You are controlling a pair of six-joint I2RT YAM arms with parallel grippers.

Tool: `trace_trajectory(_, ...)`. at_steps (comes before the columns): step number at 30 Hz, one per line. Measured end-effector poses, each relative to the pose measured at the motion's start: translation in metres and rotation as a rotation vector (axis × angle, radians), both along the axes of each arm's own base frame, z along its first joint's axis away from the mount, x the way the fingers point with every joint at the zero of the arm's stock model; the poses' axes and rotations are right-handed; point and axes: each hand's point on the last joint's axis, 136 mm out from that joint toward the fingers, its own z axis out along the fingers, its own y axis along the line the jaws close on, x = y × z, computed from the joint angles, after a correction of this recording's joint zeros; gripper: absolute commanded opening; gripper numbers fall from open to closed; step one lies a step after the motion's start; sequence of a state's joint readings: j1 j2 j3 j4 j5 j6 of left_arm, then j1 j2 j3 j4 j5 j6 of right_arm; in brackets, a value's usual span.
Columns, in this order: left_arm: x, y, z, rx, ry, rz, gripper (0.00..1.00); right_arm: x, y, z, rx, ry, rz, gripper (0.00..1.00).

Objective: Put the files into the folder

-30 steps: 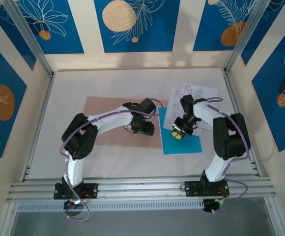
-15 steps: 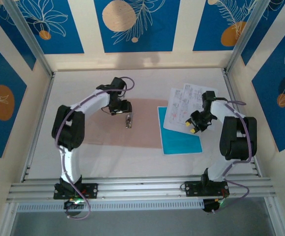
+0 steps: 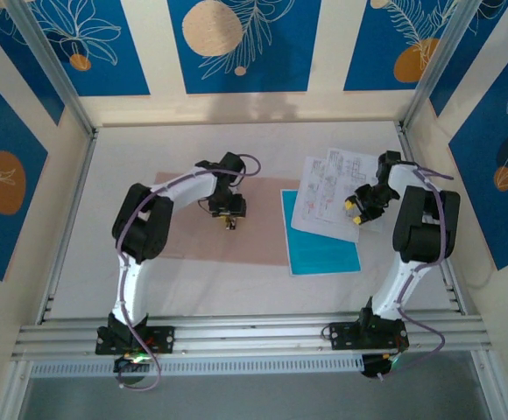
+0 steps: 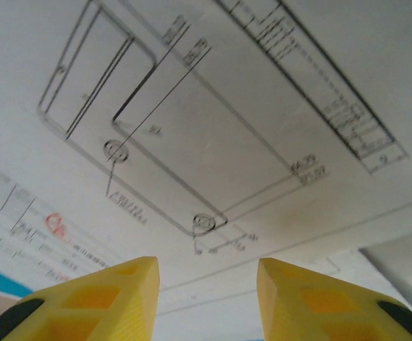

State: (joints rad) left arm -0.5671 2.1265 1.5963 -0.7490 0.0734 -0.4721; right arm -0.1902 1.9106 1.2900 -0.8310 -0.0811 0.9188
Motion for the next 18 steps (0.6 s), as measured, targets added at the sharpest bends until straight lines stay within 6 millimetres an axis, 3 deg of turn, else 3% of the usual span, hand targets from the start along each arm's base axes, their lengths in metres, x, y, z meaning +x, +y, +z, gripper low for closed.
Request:
trace_trajectory(4, -0.004, -0.009, 0.0, -0.004, 0.0, 0.024, 0.45, -0.001, 0.0, -0.014, 0.01, 0.067, 0.002, 0.42)
trace_trajectory(11, 0.0, -0.027, 0.001, -0.091, 0.013, 0.158, 0.42, -0.006, 0.011, -0.014, -0.002, 0.113, 0.041, 0.41)
trace_trajectory(18, -0.002, -0.068, 0.004, -0.229, 0.035, 0.239, 0.41, -0.012, 0.023, -0.014, -0.009, 0.137, 0.078, 0.41)
